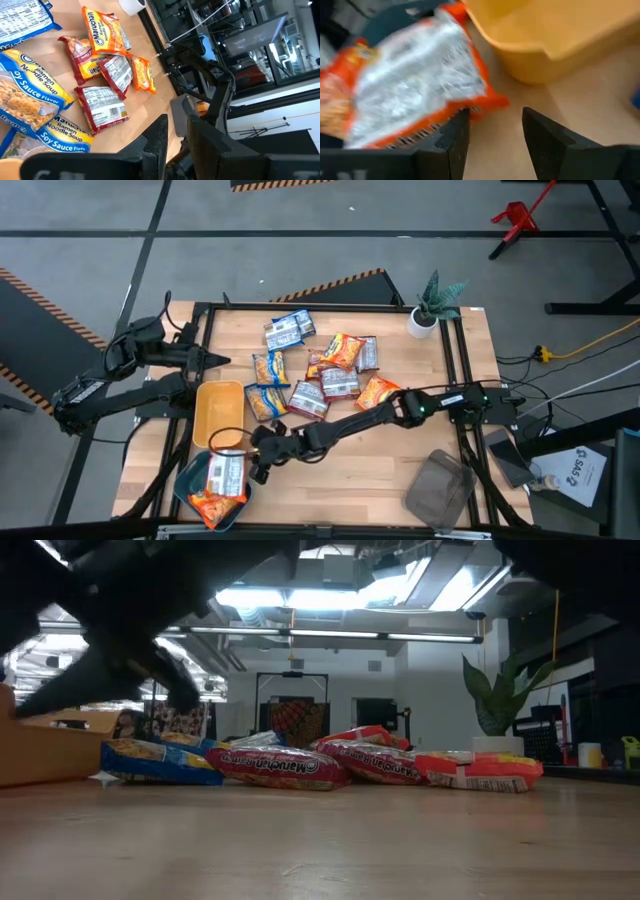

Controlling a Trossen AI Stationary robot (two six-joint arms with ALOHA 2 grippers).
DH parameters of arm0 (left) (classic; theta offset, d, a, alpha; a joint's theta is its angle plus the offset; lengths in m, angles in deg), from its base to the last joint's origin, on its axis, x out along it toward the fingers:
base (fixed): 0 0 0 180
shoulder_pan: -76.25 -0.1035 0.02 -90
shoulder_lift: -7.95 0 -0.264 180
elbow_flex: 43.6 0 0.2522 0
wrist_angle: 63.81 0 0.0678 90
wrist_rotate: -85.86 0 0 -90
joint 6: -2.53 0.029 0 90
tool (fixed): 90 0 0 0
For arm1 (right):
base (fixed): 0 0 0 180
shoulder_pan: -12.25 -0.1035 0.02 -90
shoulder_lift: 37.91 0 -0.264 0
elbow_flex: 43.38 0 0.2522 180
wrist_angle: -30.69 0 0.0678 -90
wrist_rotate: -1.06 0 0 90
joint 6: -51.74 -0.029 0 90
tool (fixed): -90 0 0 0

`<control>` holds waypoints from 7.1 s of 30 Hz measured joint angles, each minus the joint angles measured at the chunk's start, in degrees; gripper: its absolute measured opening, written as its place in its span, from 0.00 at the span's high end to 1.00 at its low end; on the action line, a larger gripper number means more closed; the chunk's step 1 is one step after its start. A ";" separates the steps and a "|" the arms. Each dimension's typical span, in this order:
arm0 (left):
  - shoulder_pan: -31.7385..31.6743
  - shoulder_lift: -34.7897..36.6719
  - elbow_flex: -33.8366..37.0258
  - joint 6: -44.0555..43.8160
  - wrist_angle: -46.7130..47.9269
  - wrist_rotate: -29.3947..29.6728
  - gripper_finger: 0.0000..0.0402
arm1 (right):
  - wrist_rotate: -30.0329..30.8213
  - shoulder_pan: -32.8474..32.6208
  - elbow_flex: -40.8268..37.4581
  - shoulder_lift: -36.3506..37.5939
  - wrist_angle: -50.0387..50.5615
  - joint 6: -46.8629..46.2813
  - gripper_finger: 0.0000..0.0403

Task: Sort Maruchan noodles
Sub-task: Put the orange noodle pack into the blue bin

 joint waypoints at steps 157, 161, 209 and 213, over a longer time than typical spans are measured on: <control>61.90 -62.60 -18.99 42.48 5.62 -29.78 0.73 | 18.09 -33.13 -13.22 32.98 53.81 -44.74 0.59; 68.28 -62.49 -18.97 36.16 4.45 -25.43 0.73 | 19.06 -33.13 -13.22 32.98 53.83 -42.89 0.59; 95.51 -67.42 -26.99 -3.52 -3.85 9.77 0.95 | 24.66 -33.13 -13.22 32.94 53.57 -38.94 0.59; 96.13 -72.58 -26.99 -1.40 -7.03 5.77 0.99 | 24.66 -33.13 -13.22 32.94 53.61 -38.28 0.59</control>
